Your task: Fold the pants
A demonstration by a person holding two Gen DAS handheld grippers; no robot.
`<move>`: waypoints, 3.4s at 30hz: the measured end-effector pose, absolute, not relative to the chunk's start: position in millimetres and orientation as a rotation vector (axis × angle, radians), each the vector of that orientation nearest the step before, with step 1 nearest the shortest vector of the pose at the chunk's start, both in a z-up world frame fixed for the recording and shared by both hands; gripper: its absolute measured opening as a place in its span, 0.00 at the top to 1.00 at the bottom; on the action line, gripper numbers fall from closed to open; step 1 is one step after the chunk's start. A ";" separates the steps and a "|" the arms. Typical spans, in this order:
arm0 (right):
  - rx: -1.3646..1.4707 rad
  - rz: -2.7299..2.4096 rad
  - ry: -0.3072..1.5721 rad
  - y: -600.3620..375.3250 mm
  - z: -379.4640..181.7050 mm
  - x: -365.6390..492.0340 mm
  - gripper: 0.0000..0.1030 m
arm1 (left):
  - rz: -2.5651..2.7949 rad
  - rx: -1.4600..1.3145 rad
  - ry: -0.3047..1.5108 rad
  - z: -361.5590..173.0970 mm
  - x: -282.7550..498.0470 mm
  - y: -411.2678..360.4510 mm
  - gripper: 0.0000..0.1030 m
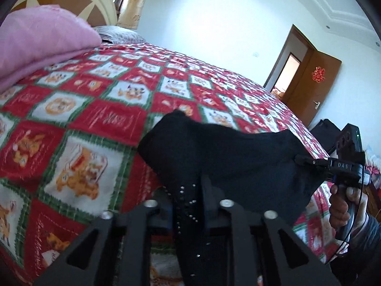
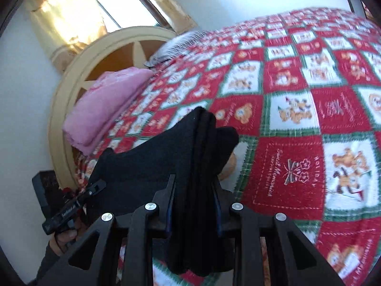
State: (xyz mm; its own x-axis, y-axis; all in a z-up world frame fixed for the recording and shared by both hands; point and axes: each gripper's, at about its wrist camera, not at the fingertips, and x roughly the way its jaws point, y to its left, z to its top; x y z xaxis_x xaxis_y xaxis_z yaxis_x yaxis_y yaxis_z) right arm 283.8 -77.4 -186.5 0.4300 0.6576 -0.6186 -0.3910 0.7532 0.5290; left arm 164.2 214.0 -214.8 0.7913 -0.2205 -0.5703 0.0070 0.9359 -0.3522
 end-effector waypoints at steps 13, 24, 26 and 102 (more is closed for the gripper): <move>0.276 0.552 0.955 -96.2 -199.8 285.7 0.43 | 0.028 -0.269 0.659 -222.9 157.9 213.1 0.17; 0.187 0.491 0.913 -92.3 -187.5 273.1 0.40 | 0.085 -0.220 0.669 -216.5 147.4 206.8 0.17; 0.174 0.483 0.901 -93.6 -179.9 265.7 0.40 | 0.112 -0.200 0.669 -211.1 144.4 204.9 0.17; -0.058 0.426 0.558 -139.6 -53.8 69.7 0.23 | 0.084 -0.007 0.430 -106.7 45.6 96.0 0.00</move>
State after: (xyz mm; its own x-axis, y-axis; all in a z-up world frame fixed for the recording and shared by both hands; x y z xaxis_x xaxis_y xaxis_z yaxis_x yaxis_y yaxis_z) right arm 69.7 -139.6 -53.8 0.7639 0.3762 -0.5244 -0.4070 0.9114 0.0610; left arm 45.6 96.0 -106.7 0.9053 0.0801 -0.4171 -0.0829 0.9965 0.0113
